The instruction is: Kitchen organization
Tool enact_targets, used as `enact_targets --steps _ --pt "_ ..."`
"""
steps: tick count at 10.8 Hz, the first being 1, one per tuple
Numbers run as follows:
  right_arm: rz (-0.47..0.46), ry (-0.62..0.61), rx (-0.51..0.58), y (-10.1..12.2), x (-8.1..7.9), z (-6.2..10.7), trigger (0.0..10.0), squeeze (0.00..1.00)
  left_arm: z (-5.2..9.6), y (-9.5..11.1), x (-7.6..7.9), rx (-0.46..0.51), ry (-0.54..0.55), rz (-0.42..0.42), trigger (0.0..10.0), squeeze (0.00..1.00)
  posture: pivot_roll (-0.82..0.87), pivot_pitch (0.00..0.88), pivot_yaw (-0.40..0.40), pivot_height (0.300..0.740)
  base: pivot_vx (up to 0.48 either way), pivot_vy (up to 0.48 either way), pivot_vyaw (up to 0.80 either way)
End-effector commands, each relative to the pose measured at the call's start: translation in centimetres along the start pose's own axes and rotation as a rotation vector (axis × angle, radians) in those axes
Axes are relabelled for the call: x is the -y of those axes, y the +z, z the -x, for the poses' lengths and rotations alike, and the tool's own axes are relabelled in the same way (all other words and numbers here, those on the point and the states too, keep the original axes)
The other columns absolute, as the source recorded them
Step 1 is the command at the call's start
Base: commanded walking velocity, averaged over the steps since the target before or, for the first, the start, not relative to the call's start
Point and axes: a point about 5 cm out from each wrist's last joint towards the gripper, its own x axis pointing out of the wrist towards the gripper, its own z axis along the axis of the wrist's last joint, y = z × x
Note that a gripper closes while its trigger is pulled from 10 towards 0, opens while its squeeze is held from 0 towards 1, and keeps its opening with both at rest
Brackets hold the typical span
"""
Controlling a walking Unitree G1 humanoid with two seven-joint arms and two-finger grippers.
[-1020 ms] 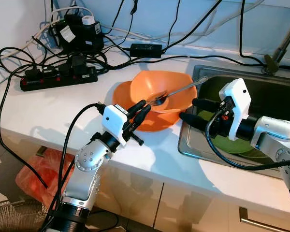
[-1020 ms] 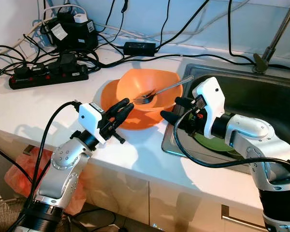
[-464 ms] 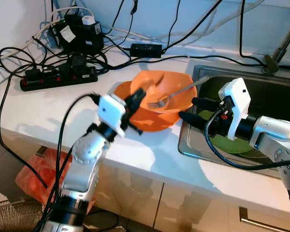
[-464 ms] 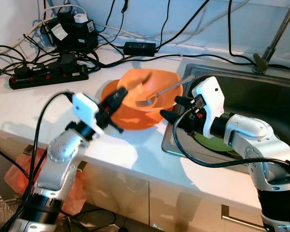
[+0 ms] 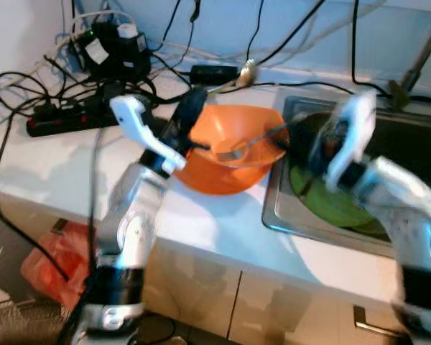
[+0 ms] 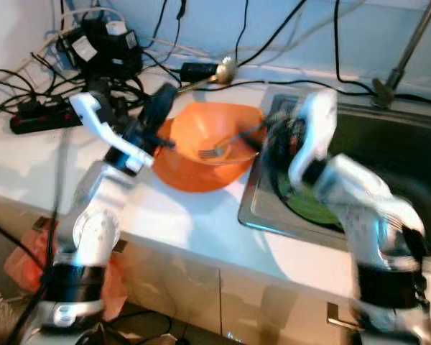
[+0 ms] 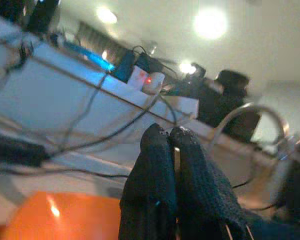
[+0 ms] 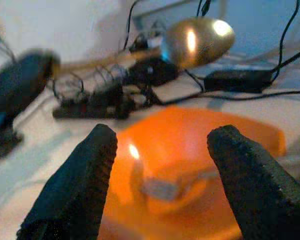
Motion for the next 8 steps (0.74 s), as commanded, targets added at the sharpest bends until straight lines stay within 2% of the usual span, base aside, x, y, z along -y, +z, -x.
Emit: enact_targets --steps 1,2,4,5,7,8 --pt "-0.076 -0.048 0.046 0.6 0.6 0.0 10.0 0.0 -0.2 0.1 0.0 -0.008 -0.001 0.074 0.0 0.0 0.0 0.026 0.05 0.74 0.0 0.0 0.0" --pt "-0.159 -0.068 0.103 0.9 0.7 -0.5 10.0 0.0 -0.4 -0.5 0.5 -0.022 -0.023 0.212 0.0 0.0 0.0 0.026 0.049 0.74 0.0 0.0 0.0" --pt "-0.25 -0.07 0.114 0.8 0.1 -1.3 10.0 0.0 -0.7 -2.0 1.7 -0.079 -0.069 0.489 0.0 0.0 0.0 0.025 0.048 0.74 0.0 0.0 0.0" --pt "-0.278 -0.064 0.114 0.7 -0.2 -1.5 10.0 0.0 -0.8 -2.3 1.9 -0.073 -0.069 0.569 0.0 0.0 -0.01 0.028 0.048 0.74 0.0 0.0 0.0" --pt "-0.309 -0.05 0.112 0.5 -0.8 -1.8 10.0 0.0 -1.1 -2.6 2.0 -0.076 -0.057 0.644 0.0 0.0 -0.01 0.029 0.047 0.74 0.0 0.0 0.0" --pt "-0.319 -0.051 0.125 0.6 -0.8 -1.9 2.9 0.0 -1.2 -2.9 2.0 -0.088 -0.054 0.661 0.0 0.0 -0.01 0.029 0.047 0.74 0.0 0.0 0.0"
